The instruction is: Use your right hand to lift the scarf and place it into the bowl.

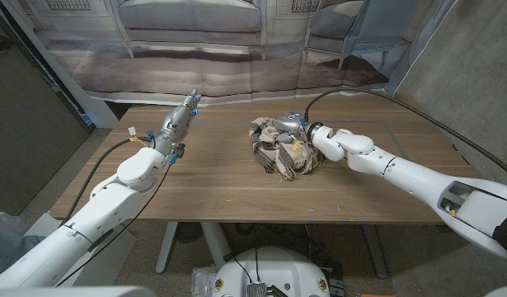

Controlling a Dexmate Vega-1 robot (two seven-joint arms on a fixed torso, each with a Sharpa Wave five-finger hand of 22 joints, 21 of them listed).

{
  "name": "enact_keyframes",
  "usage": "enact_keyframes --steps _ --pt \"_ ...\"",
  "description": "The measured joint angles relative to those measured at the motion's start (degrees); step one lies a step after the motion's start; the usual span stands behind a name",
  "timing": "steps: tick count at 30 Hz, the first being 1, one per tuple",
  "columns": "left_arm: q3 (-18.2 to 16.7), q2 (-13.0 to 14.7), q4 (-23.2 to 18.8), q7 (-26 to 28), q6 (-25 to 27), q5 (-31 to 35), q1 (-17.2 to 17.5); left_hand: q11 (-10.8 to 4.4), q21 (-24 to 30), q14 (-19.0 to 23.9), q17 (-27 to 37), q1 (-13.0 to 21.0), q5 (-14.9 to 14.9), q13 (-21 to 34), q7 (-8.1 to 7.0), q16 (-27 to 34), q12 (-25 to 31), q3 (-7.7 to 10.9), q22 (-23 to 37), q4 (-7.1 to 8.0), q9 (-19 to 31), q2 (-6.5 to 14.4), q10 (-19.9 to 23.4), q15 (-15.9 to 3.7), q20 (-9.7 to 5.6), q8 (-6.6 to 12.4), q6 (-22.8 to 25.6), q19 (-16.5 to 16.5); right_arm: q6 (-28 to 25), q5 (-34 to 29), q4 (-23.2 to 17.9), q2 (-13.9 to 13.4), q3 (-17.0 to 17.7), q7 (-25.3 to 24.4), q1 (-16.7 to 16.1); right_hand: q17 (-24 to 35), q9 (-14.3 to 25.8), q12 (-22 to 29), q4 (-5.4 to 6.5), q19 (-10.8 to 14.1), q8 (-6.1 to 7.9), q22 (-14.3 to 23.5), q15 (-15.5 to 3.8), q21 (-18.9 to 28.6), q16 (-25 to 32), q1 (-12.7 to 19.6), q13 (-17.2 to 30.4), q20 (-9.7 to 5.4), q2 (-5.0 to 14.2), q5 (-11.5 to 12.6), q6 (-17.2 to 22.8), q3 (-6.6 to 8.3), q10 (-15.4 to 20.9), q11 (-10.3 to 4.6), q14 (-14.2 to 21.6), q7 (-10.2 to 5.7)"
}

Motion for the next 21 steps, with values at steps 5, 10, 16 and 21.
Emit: enact_keyframes --steps 5,10,16,21 --pt "0.0 0.0 0.0 -0.2 0.0 0.0 -0.2 0.0 0.0 0.0 0.0 0.0 0.0 0.0 0.0 0.0 0.0 0.0 0.0 0.0 0.0 0.0 0.0 0.0 0.0 0.0 0.0 0.0 -0.3 0.0 -1.1 -0.3 0.5 1.2 -0.2 -1.4 -0.6 -1.2 0.87 -2.3 -1.7 0.3 0.38 -2.1 -0.1 -2.7 -1.6 0.49 -1.4 0.4 -1.5 -0.87 -1.7 0.28 -2.9 0.29" --pt "0.2 0.0 0.1 -0.4 0.0 0.1 -0.3 0.0 0.0 0.0 0.0 0.3 0.0 0.0 0.0 0.0 0.0 -0.18 0.0 -0.18 0.0 0.3 0.0 0.0 0.0 0.0 0.0 0.0 -0.4 0.2 -2.0 -0.6 0.9 2.6 -0.3 -2.7 -1.1 -1.8 1.73 -4.2 -2.9 0.5 0.54 -3.8 -0.3 -5.2 -2.9 0.76 -2.84 1.1 -2.4 -1.73 -2.9 0.46 -5.5 0.6" --pt "0.4 -0.1 0.4 -0.6 -0.1 0.1 -0.5 0.0 0.0 0.0 0.0 0.3 0.0 0.0 0.0 0.0 0.0 -0.18 0.0 -0.18 0.0 0.3 0.0 0.0 0.0 0.0 0.0 0.0 -0.5 0.3 -2.7 -0.8 1.2 3.8 -0.4 -4.4 -1.6 -2.6 2.63 -6.6 -4.43 0.5 0.71 -6.0 -0.3 -8.5 -4.2 3.17 -4.88 2.2 -3.9 -3.6 -4.6 1.01 -8.5 0.65" --pt "0.5 -0.1 0.6 -0.7 -0.2 0.1 -0.6 0.0 0.0 0.0 0.0 0.3 0.0 0.0 0.0 0.0 0.0 -0.17 0.0 -0.18 0.0 0.3 0.0 0.0 0.0 0.0 0.0 0.0 -0.7 0.3 -3.4 -1.0 1.4 4.7 -0.4 -6.5 -2.2 -3.4 3.47 -9.6 -6.31 0.5 0.82 -8.8 -0.3 -11.9 -5.7 6.15 -6.56 4.1 -6.4 -5.87 -7.3 1.53 -12.5 0.81"
